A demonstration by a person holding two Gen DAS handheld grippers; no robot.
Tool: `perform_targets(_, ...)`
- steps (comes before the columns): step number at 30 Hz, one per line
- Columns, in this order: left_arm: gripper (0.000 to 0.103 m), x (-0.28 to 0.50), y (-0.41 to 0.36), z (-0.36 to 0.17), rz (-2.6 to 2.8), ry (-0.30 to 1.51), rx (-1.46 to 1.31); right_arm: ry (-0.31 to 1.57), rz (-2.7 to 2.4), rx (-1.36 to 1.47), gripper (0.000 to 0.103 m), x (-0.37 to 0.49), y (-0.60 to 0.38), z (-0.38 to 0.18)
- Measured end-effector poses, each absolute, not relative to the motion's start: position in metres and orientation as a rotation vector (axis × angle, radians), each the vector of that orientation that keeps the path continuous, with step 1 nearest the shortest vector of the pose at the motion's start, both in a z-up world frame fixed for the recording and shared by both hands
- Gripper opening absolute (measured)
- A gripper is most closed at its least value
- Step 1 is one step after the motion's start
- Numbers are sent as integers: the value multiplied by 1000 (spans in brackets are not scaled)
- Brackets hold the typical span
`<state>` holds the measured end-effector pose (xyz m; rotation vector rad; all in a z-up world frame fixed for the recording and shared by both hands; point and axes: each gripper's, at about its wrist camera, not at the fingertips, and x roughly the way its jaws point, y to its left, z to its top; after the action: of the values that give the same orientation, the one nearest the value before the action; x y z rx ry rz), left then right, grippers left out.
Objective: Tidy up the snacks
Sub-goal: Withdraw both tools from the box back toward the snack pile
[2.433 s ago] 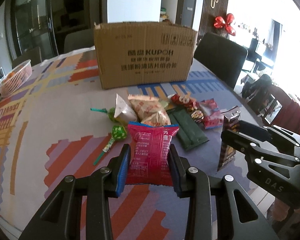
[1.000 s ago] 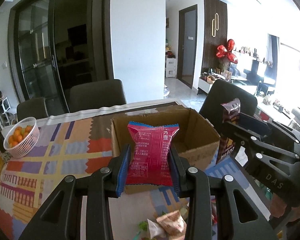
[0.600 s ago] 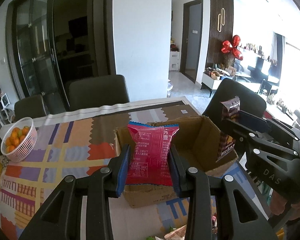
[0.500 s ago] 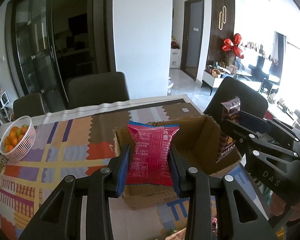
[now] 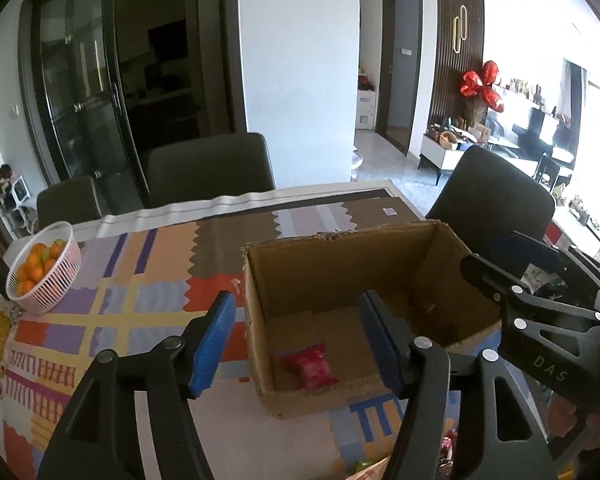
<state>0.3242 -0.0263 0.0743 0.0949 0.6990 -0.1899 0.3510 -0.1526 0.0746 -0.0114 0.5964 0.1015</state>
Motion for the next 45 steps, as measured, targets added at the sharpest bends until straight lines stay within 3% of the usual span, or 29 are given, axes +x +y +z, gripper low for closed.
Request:
perform_targets(8, 73, 277, -14, 83, -167, 638, 96, 569, 128, -20, 71, 313, -146, 79)
perform_targets(25, 73, 181, 6, 81, -195, 563, 105, 503, 213, -28, 71, 220, -121, 76)
perform_targets(45, 73, 125, 16, 11, -233, 665, 91, 621, 276, 4, 71, 176, -104, 19)
